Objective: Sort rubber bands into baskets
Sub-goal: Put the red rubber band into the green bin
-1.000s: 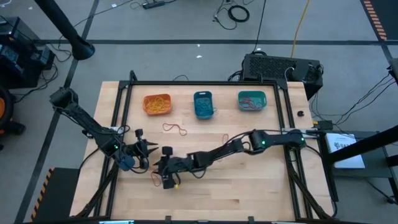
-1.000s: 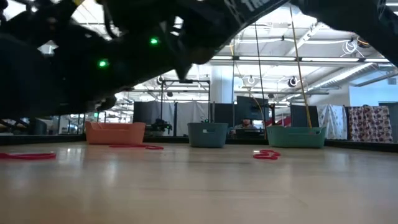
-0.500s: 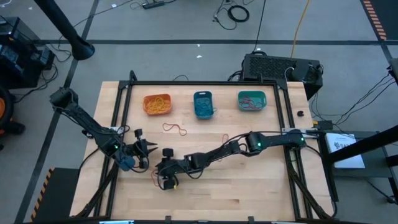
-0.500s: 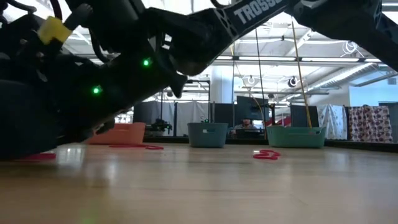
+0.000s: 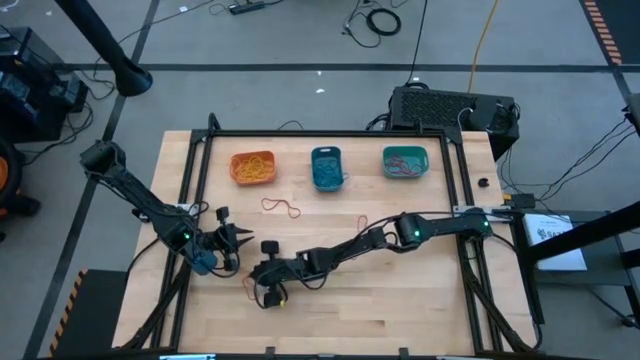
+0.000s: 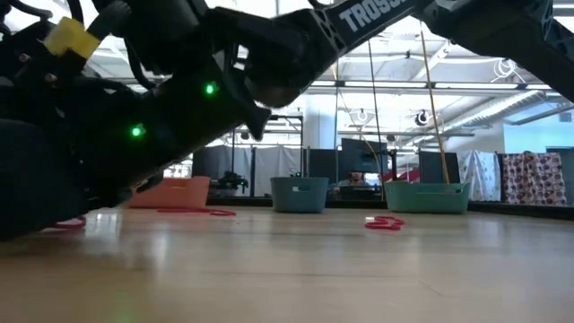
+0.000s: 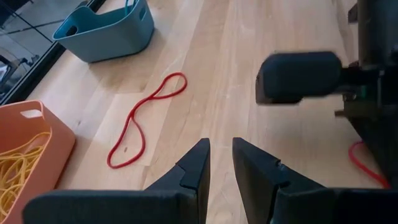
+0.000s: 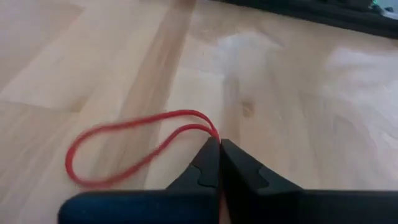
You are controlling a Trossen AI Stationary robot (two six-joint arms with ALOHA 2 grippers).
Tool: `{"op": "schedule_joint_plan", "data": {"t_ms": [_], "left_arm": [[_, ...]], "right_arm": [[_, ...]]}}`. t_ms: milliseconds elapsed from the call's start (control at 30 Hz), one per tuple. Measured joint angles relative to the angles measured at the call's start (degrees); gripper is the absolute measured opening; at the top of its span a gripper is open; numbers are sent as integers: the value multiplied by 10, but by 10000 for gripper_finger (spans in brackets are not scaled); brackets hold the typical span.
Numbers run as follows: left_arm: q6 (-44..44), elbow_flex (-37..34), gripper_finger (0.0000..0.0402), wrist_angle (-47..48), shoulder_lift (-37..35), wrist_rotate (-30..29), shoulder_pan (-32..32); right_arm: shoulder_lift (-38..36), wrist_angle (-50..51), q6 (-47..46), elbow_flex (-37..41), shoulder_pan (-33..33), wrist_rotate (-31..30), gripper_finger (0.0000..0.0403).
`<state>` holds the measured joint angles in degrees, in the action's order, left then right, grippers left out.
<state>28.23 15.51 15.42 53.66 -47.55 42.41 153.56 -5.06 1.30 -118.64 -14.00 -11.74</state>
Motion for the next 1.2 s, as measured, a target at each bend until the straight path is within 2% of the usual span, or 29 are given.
{"op": "schedule_joint_plan", "data": {"t_ms": [167, 400, 567, 800, 1067, 1200], "left_arm": [[12, 0, 77, 3, 0, 0, 0], [30, 0, 77, -1, 0, 13, 0], [60, 0, 77, -5, 0, 13, 0], [60, 0, 77, -61, 17, 10, 0], [68, 0, 77, -139, 84, 12, 0], [75, 0, 77, -198, 134, 13, 0]], "right_arm": [[-42, 78, 23, 1, -3, -6, 2], [-128, 305, 37, 1, 9, -6, 1], [-176, 485, 25, 1, 43, -64, 0], [-214, 696, 1, 1, 118, -84, 0], [-302, 835, -14, 1, 204, -89, 0], [-385, 829, -16, 43, 241, -89, 0]]}}
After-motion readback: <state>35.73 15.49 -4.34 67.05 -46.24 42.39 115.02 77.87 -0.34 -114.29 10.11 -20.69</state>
